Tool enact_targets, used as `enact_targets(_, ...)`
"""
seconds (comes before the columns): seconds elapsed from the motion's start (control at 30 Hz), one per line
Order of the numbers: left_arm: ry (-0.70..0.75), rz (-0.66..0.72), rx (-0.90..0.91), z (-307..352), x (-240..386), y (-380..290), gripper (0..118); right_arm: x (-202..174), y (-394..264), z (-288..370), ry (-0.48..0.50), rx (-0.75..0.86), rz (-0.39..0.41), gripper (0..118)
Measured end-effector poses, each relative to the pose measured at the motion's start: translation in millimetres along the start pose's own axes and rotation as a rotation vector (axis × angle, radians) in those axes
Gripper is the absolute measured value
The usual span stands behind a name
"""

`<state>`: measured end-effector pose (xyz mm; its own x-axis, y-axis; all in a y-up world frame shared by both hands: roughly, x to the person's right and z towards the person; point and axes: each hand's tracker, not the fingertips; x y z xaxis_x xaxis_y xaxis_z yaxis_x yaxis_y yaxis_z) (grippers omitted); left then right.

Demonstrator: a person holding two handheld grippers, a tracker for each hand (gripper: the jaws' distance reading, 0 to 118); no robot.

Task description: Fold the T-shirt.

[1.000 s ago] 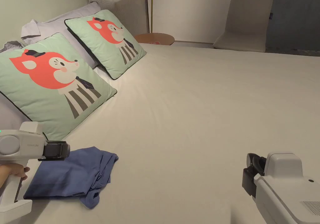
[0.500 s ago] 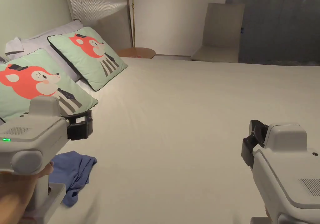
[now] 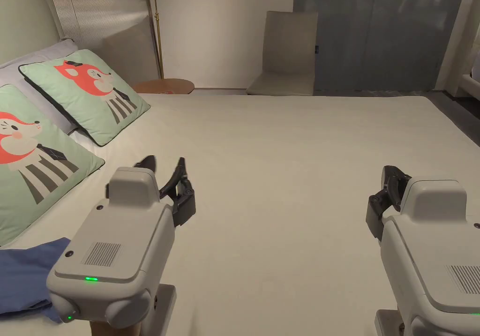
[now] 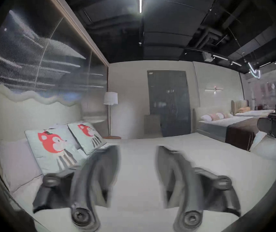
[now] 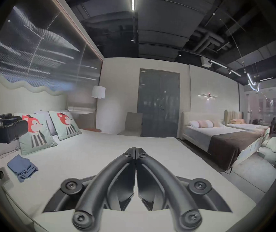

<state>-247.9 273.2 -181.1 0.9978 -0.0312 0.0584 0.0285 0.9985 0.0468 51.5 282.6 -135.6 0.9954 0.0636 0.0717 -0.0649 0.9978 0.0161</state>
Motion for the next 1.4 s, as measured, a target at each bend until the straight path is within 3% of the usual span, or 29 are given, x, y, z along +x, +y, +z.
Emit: enact_targets(1.4,-0.032,0.046,-0.012,-3.1,21.9,-6.8,0,6.8,1.6,-2.9,-0.012,0.007,-0.001,1)
